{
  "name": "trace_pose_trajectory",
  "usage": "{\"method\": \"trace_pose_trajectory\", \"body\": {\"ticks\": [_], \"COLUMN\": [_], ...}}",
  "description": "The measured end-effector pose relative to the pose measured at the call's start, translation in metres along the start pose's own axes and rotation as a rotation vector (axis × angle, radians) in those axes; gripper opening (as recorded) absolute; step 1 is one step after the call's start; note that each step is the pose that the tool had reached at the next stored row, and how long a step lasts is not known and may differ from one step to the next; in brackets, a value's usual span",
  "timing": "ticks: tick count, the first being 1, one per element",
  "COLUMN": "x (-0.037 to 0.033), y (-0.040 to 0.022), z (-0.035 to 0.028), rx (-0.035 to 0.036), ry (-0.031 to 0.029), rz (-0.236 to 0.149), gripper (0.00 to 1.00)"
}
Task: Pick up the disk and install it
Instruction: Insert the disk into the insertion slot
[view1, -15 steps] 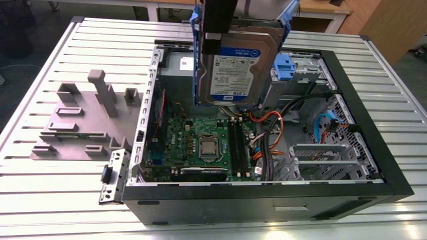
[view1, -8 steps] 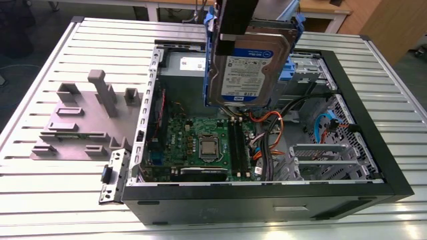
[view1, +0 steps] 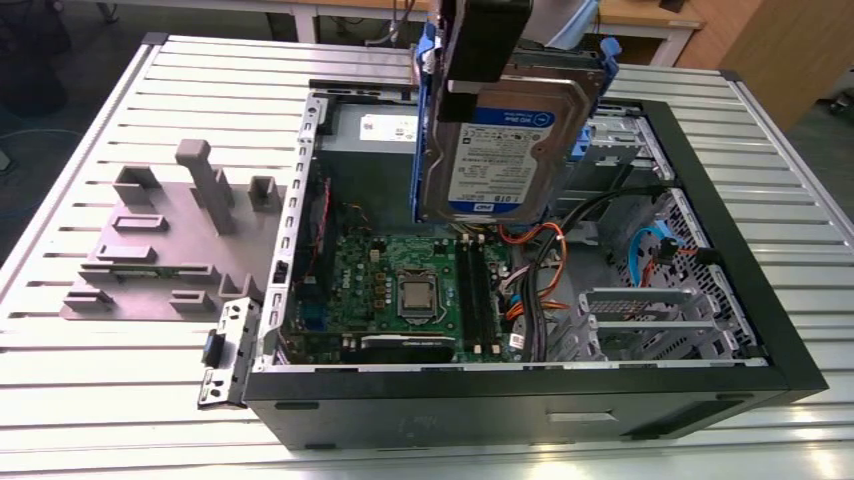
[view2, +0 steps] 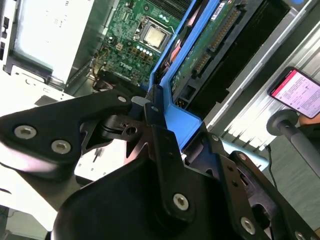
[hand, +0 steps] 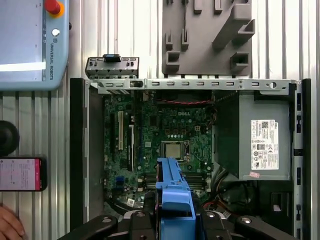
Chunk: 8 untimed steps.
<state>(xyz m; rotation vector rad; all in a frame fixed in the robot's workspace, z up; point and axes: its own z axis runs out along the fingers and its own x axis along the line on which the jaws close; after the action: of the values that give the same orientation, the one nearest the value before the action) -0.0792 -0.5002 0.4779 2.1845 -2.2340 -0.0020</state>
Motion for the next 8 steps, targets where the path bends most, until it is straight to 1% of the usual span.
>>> {"method": "trace_pose_trajectory", "body": {"ticks": [1, 3, 8], "x": [0.0009, 0.0019, 0.0025], "y": [-0.0026, -0.0096, -0.0308], "z": [0.0002, 0.0004, 0.0013], "rx": [0.0001, 0.0, 0.0], "ry": [0.0, 0.0002, 0.0003], "rz": [0.0, 0.0, 0.0], "gripper": [0.36, 0.36, 0.36]}}
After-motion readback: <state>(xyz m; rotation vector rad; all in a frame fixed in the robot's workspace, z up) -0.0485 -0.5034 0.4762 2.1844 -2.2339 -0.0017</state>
